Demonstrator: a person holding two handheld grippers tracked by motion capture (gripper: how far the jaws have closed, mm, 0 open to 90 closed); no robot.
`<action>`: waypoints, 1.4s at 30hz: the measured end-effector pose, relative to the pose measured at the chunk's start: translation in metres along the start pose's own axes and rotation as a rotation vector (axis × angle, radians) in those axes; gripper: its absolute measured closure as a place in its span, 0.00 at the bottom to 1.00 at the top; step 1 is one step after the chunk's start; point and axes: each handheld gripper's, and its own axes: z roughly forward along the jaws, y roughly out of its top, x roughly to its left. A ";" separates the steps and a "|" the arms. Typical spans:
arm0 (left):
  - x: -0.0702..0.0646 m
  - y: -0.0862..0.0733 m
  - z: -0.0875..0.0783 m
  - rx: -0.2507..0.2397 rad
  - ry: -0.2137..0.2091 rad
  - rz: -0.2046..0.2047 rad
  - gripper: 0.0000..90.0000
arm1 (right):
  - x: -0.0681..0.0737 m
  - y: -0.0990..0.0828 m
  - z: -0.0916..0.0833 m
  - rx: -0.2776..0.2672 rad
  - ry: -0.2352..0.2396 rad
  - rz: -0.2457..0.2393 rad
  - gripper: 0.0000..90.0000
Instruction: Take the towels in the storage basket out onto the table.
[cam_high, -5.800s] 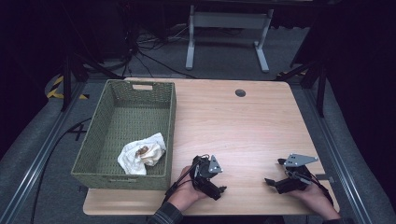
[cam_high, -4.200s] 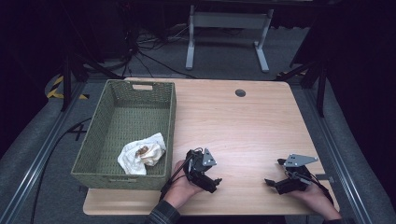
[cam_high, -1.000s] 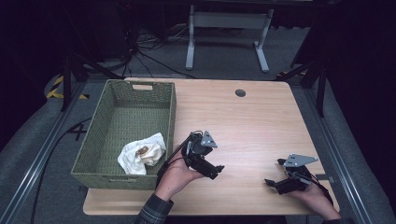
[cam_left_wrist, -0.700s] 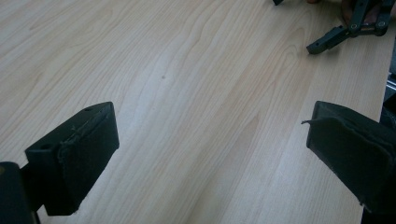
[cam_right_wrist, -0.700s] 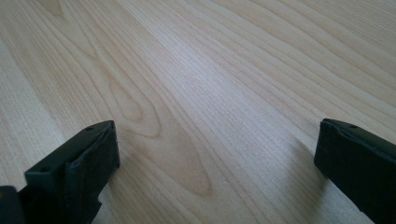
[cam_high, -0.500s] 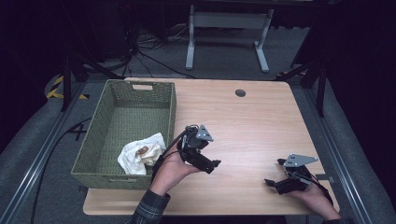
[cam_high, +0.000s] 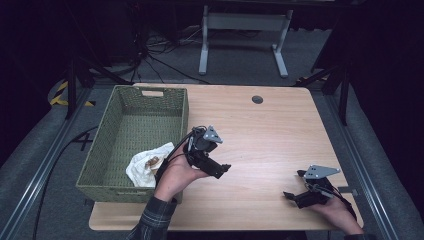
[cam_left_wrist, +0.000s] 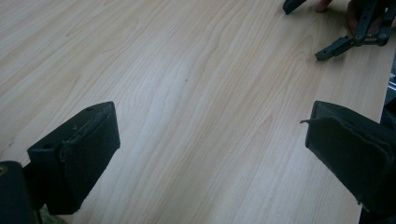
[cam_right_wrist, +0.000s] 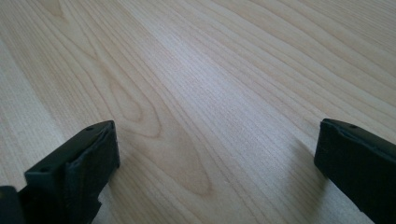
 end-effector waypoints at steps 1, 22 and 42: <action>0.001 -0.001 -0.002 -0.001 0.006 -0.004 0.04 | 0.000 0.000 0.000 0.000 0.001 0.001 0.00; 0.032 -0.022 -0.034 -0.005 0.054 -0.044 0.04 | 0.000 0.000 0.000 -0.002 0.005 -0.001 0.00; 0.068 -0.066 -0.077 -0.021 0.168 -0.159 0.06 | 0.000 0.000 0.000 0.000 0.003 -0.003 0.00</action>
